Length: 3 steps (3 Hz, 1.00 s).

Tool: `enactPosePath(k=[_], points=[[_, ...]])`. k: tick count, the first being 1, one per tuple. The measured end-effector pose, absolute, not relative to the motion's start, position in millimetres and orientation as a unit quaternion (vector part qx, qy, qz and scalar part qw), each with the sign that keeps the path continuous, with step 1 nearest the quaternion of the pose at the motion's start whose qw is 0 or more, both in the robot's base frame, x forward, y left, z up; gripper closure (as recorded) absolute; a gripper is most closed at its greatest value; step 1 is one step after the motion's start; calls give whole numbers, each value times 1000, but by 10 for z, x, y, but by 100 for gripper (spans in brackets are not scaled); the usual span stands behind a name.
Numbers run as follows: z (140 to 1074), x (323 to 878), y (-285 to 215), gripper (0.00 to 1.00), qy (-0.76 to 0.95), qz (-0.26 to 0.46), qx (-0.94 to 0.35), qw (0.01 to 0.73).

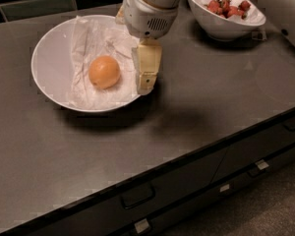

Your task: Pick orange from white bowl

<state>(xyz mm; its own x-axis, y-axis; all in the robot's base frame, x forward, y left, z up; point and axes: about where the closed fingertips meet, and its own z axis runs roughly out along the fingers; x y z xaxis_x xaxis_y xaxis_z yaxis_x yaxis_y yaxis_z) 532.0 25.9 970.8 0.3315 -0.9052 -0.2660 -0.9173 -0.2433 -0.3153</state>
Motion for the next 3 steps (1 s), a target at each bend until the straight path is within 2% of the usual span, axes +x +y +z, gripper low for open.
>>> enactPosePath(k=[1, 3], points=[[9359, 5655, 516, 0, 562, 48, -806, 182], [9301, 5792, 689, 0, 547, 58, -814, 184]])
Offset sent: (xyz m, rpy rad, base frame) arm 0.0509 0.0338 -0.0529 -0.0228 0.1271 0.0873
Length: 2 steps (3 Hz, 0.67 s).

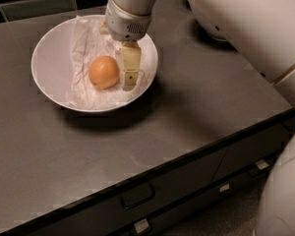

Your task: Pick orange from white bowl

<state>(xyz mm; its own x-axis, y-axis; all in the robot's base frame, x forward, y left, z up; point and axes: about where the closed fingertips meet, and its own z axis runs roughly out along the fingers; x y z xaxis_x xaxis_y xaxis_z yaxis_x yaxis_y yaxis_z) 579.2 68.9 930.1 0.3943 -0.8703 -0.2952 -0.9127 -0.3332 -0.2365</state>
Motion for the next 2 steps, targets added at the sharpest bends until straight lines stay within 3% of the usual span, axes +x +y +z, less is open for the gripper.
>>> enactPosePath(k=[2], points=[[9180, 5964, 894, 24, 528, 75, -826, 182]])
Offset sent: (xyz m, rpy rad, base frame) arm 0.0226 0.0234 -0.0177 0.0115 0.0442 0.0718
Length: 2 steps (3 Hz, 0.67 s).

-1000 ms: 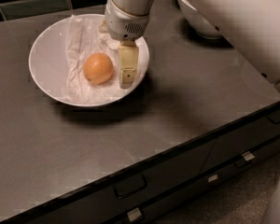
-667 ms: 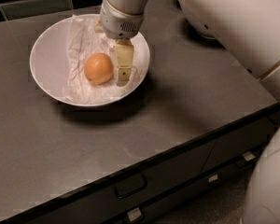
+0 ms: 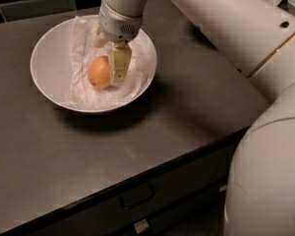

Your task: Pick orange from white bowl

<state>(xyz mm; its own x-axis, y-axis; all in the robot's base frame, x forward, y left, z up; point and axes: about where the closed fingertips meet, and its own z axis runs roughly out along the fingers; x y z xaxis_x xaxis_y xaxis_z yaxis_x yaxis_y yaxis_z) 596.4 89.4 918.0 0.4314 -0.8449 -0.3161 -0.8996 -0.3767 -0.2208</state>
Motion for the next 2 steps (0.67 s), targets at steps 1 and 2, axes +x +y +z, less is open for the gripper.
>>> enactPosePath(k=[1, 2], points=[[9123, 6005, 927, 28, 525, 81, -828, 180], [8946, 6168, 1032, 33, 526, 89, -826, 181]])
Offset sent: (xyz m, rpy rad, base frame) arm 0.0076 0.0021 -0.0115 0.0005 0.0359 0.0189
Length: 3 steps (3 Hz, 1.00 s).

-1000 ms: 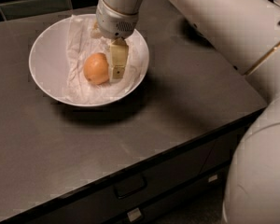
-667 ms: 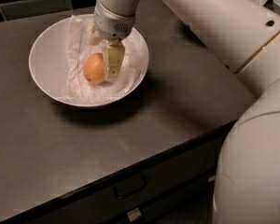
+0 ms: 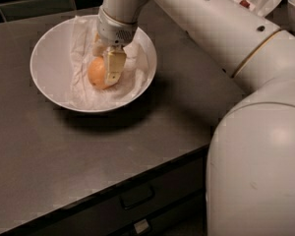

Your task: Pick orange from white bowl

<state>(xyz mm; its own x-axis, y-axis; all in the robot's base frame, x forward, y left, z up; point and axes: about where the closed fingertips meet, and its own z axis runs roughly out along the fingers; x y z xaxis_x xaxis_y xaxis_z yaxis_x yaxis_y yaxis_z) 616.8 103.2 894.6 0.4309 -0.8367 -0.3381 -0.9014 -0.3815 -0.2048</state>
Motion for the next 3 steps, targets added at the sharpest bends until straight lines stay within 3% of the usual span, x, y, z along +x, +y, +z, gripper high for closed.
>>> enactPosePath(k=[3], points=[[8794, 6304, 1075, 33, 537, 71, -823, 171]])
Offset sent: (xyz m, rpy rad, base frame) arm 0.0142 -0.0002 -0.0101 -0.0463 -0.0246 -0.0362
